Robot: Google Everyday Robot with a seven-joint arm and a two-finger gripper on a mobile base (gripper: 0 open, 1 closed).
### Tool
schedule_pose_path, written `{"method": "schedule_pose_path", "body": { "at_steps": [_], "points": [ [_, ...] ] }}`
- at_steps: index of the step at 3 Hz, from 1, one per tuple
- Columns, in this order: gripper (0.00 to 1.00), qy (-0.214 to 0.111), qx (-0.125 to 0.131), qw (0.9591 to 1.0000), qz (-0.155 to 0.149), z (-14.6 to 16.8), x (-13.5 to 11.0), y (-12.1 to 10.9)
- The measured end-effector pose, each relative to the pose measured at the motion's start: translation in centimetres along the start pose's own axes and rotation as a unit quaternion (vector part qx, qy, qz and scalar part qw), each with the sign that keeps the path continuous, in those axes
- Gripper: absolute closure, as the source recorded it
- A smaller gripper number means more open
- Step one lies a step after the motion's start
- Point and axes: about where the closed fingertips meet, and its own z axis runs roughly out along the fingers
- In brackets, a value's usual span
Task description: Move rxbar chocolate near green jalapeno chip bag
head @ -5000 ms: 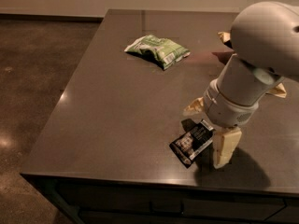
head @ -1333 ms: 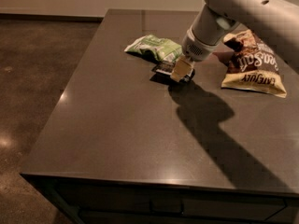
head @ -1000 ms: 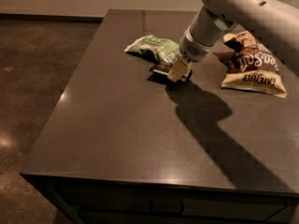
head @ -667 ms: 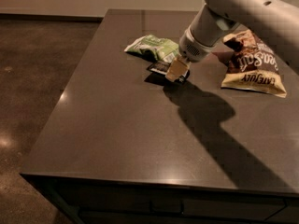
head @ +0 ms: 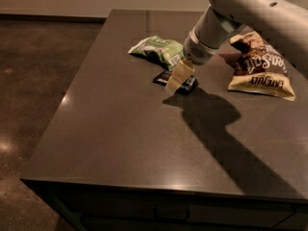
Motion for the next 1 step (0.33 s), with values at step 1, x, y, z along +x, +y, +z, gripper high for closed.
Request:
{"method": "schedule_pose_path", "body": {
  "at_steps": [1],
  "points": [
    [0.00, 0.000, 0.000, 1.0000, 0.000, 0.01, 0.00, 0.00]
  ]
}}
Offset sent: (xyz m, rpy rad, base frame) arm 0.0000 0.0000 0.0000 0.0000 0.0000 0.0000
